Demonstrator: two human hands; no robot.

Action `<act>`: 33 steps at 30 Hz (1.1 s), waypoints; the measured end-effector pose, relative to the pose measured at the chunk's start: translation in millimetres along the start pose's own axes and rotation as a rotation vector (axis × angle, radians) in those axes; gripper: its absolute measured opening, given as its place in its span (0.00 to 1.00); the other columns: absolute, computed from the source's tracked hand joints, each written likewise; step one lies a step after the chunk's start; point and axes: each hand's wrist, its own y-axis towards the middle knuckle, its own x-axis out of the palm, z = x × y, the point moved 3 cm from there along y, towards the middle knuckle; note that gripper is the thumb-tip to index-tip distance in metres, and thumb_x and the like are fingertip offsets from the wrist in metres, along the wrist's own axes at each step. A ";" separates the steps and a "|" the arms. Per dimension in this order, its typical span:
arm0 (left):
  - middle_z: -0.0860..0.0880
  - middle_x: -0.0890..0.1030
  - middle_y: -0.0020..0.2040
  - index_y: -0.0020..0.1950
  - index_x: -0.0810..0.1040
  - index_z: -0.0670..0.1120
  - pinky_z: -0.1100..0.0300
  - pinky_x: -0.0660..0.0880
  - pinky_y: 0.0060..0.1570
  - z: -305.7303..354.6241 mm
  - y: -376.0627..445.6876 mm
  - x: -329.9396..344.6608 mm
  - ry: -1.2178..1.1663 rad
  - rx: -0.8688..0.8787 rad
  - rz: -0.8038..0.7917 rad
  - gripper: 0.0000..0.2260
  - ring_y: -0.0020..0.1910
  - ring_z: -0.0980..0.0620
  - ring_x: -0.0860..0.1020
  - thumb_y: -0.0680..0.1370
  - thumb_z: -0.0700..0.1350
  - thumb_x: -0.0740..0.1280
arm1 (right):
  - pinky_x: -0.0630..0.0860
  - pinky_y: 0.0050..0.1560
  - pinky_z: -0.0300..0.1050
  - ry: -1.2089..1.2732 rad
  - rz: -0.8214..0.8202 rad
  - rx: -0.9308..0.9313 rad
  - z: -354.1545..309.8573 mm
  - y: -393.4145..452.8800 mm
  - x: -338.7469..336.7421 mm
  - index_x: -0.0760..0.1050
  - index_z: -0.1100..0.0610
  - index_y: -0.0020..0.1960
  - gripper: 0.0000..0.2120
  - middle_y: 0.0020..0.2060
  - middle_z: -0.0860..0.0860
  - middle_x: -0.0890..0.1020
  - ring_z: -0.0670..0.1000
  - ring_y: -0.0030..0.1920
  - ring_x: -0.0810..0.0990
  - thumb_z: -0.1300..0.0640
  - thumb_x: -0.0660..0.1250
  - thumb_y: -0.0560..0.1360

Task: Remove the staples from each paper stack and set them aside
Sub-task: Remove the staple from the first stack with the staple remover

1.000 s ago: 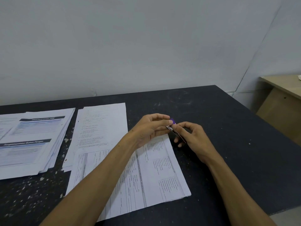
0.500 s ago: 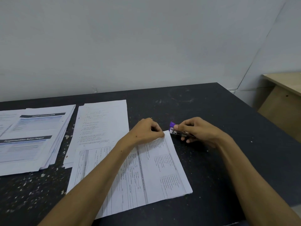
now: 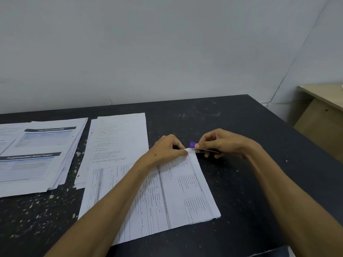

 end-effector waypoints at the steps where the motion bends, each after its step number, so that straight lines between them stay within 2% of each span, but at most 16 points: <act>1: 0.60 0.76 0.44 0.46 0.82 0.52 0.71 0.72 0.38 -0.7 -0.3 0.0 -0.002 -0.001 0.001 0.05 0.40 0.56 0.80 0.80 0.50 0.72 | 0.76 0.38 0.39 -0.011 -0.008 0.001 -1.3 0.9 -0.1 0.83 0.57 0.52 0.15 0.48 0.55 0.86 0.46 0.44 0.83 0.45 0.76 0.75; 6: 0.59 0.76 0.45 0.48 0.83 0.50 0.67 0.76 0.43 -1.3 -2.3 0.7 0.003 0.021 0.024 0.04 0.42 0.55 0.80 0.80 0.50 0.73 | 0.77 0.39 0.40 -0.059 -0.048 0.020 -5.8 7.5 -2.5 0.81 0.61 0.55 0.19 0.45 0.53 0.87 0.47 0.44 0.84 0.47 0.77 0.74; 9: 0.56 0.78 0.48 0.51 0.86 0.47 0.62 0.78 0.49 -2.1 -3.6 1.9 0.006 0.042 0.056 0.07 0.45 0.54 0.80 0.79 0.50 0.73 | 0.76 0.37 0.40 -0.061 -0.076 0.034 -7.7 10.3 -4.7 0.81 0.60 0.56 0.18 0.44 0.51 0.87 0.47 0.43 0.84 0.50 0.78 0.74; 13: 0.54 0.78 0.52 0.53 0.87 0.47 0.59 0.79 0.51 -5.7 -3.4 4.2 0.030 0.074 0.102 0.10 0.49 0.53 0.79 0.79 0.51 0.74 | 0.77 0.41 0.43 -0.092 -0.117 0.040 -11.3 12.4 -8.1 0.81 0.53 0.59 0.15 0.52 0.54 0.87 0.49 0.47 0.84 0.51 0.78 0.74; 17: 0.54 0.78 0.52 0.52 0.87 0.49 0.56 0.81 0.51 -10.0 -3.2 6.9 0.032 0.096 0.145 0.09 0.49 0.52 0.80 0.78 0.53 0.75 | 0.76 0.43 0.44 -0.150 -0.160 0.011 -13.7 15.5 -7.4 0.84 0.51 0.58 0.12 0.54 0.55 0.86 0.49 0.48 0.82 0.53 0.77 0.75; 25: 0.56 0.79 0.51 0.52 0.87 0.51 0.63 0.76 0.48 -13.7 -6.3 11.0 0.046 0.124 0.229 0.09 0.51 0.54 0.77 0.77 0.54 0.75 | 0.76 0.48 0.42 -0.278 -0.118 -0.042 -13.2 18.4 -2.2 0.84 0.48 0.59 0.13 0.54 0.47 0.85 0.50 0.57 0.81 0.52 0.76 0.75; 29: 0.57 0.79 0.51 0.52 0.87 0.50 0.67 0.73 0.46 -14.2 -7.2 12.4 0.057 0.142 0.250 0.09 0.51 0.53 0.76 0.77 0.55 0.75 | 0.75 0.47 0.42 -0.290 -0.105 -0.065 -9.9 19.8 -1.0 0.85 0.49 0.57 0.11 0.54 0.47 0.85 0.50 0.56 0.80 0.52 0.77 0.75; 33: 0.57 0.78 0.51 0.51 0.87 0.50 0.66 0.74 0.46 -14.4 -7.4 13.0 0.053 0.144 0.255 0.10 0.50 0.53 0.77 0.77 0.54 0.75 | 0.75 0.46 0.41 -0.287 -0.093 -0.074 -8.5 20.9 -0.5 0.85 0.50 0.56 0.10 0.52 0.47 0.86 0.50 0.55 0.81 0.52 0.76 0.75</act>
